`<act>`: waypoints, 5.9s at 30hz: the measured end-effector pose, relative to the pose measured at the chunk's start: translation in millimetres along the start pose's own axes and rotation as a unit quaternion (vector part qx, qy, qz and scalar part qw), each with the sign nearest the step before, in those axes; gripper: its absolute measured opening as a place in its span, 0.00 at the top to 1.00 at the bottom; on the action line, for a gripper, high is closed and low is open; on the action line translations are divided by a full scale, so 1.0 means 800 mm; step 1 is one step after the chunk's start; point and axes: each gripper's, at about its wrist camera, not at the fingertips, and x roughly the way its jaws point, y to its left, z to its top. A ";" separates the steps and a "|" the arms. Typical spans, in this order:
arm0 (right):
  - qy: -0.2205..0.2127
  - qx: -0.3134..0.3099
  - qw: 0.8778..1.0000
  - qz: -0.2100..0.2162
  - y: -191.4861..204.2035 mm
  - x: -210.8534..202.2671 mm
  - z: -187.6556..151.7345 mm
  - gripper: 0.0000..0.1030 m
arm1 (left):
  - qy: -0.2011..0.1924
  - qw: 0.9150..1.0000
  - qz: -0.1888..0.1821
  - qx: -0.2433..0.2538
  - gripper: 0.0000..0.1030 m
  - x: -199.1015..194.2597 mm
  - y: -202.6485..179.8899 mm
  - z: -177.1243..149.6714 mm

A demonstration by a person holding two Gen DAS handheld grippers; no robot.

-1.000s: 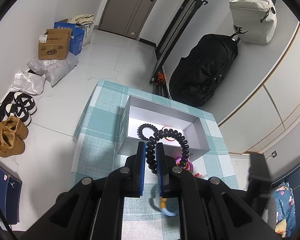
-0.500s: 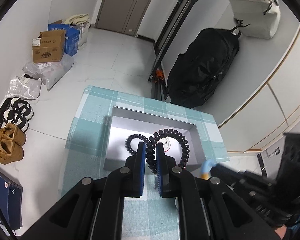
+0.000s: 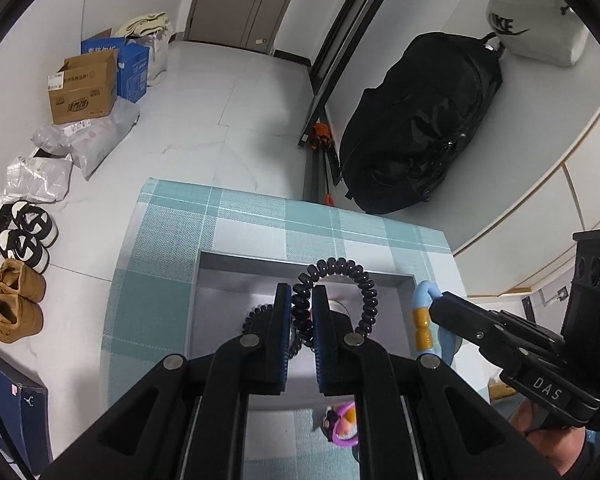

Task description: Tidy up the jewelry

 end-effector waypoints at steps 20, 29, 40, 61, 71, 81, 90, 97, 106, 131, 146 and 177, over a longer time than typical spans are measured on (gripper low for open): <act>0.011 0.009 1.000 0.014 -0.017 0.025 0.004 0.87 | 0.012 1.000 -0.009 -0.010 0.90 0.029 -0.002 0.007; -0.036 -0.009 0.999 0.022 -0.011 -0.016 0.006 0.50 | -0.010 1.000 -0.004 -0.020 0.54 0.009 -0.003 0.005; -0.068 -0.028 0.997 0.004 0.001 -0.051 -0.010 0.25 | -0.044 0.997 0.052 -0.020 0.42 -0.022 -0.006 -0.015; -0.074 -0.045 0.996 -0.033 0.015 -0.100 -0.092 0.07 | -0.074 0.989 0.129 0.015 0.42 -0.070 -0.018 -0.080; -0.020 -0.050 0.998 -0.036 0.026 -0.082 -0.131 0.06 | -0.027 0.994 0.110 -0.007 0.42 -0.052 -0.007 -0.110; 0.038 -0.056 0.997 -0.038 0.024 -0.046 -0.156 0.06 | -0.007 0.994 0.111 -0.015 0.41 -0.044 0.003 -0.123; 0.073 -0.059 0.995 -0.021 0.027 -0.014 -0.162 0.46 | 0.007 0.991 0.131 0.001 0.41 -0.038 0.003 -0.127; 0.074 -0.057 0.995 -0.029 0.029 -0.003 -0.158 0.60 | 0.012 0.992 0.129 0.004 0.41 -0.038 0.006 -0.128; 0.080 -0.072 0.993 -0.058 0.035 0.003 -0.157 0.86 | 0.016 0.992 0.128 0.002 0.41 -0.036 0.006 -0.125; 0.007 -0.008 0.999 -0.043 0.005 -0.070 -0.124 0.89 | 0.041 0.994 0.077 0.070 0.41 -0.015 -0.045 -0.138; -0.021 0.057 0.997 -0.041 -0.047 -0.110 -0.110 0.89 | 0.074 0.990 0.068 0.098 0.41 0.016 -0.086 -0.148; -0.018 0.076 0.996 -0.034 -0.058 -0.111 -0.106 0.89 | 0.073 0.977 0.091 0.181 0.64 0.011 -0.130 -0.164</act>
